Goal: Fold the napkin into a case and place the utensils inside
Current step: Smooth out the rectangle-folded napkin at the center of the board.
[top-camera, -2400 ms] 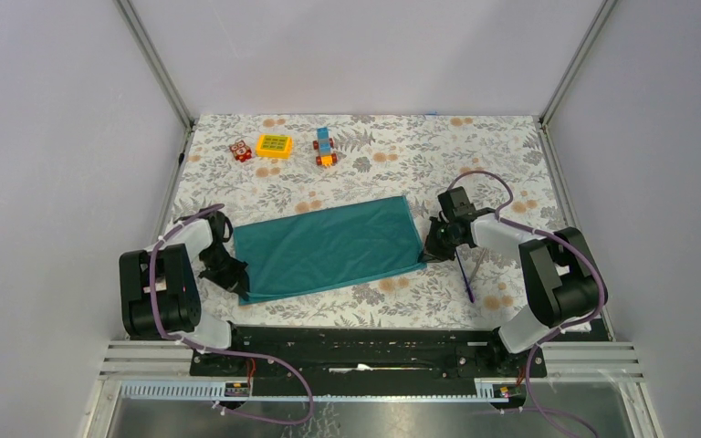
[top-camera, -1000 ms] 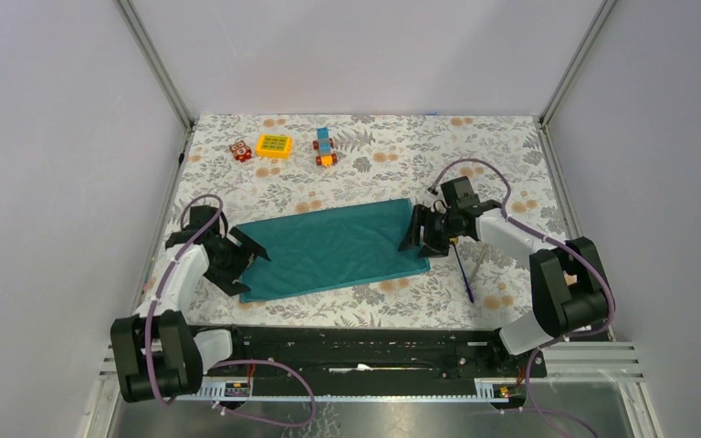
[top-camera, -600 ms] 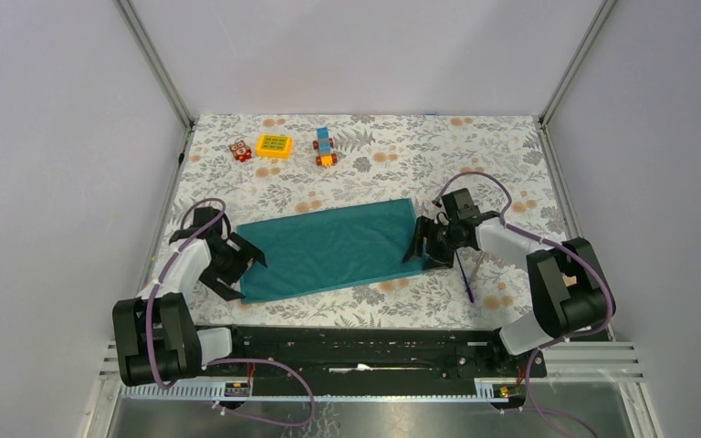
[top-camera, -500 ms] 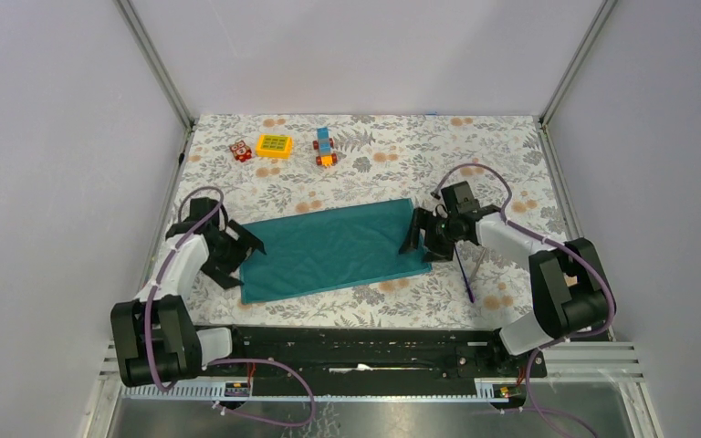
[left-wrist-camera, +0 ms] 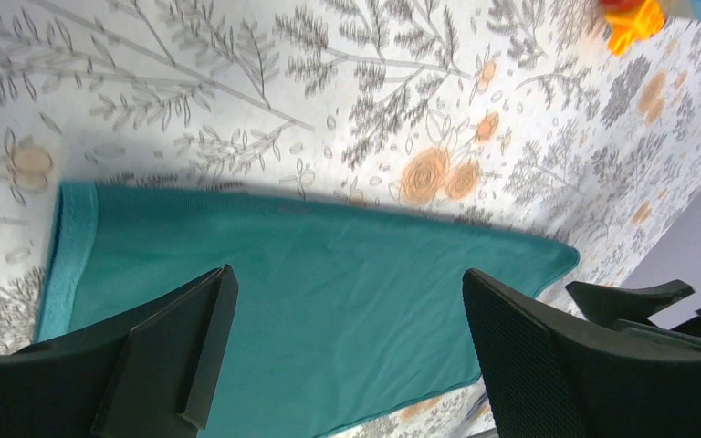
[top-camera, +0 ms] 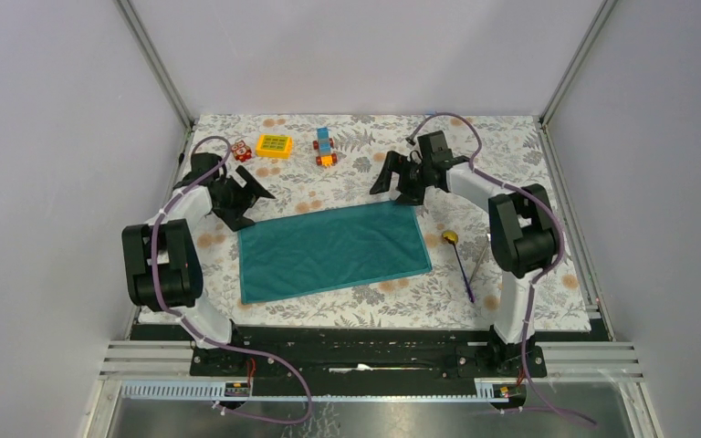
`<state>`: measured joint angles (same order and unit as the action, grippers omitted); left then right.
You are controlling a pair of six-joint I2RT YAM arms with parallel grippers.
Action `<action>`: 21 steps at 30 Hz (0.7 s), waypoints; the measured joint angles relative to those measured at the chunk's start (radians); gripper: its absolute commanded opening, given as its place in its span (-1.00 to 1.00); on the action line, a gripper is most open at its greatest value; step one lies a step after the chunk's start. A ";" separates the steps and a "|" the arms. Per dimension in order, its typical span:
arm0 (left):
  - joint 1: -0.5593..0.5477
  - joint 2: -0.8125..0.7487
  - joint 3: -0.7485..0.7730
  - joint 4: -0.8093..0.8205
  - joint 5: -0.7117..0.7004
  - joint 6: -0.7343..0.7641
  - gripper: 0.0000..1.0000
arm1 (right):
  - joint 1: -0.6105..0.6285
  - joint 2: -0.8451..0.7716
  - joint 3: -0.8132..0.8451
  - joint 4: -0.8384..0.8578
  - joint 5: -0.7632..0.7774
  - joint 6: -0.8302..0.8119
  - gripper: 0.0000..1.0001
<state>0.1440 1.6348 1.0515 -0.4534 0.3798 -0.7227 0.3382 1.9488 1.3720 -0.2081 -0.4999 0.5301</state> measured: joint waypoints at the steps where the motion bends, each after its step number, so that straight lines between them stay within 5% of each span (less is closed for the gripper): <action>1: 0.003 0.017 0.014 -0.001 0.002 0.007 0.97 | -0.001 0.024 0.013 0.004 -0.007 0.004 0.99; 21: 0.072 0.147 0.078 -0.021 -0.141 0.104 0.97 | -0.065 0.148 0.064 0.015 0.040 -0.018 0.99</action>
<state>0.2157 1.7817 1.1297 -0.4744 0.2390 -0.6186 0.2729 2.0968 1.4357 -0.1932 -0.4595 0.5117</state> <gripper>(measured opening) 0.987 0.994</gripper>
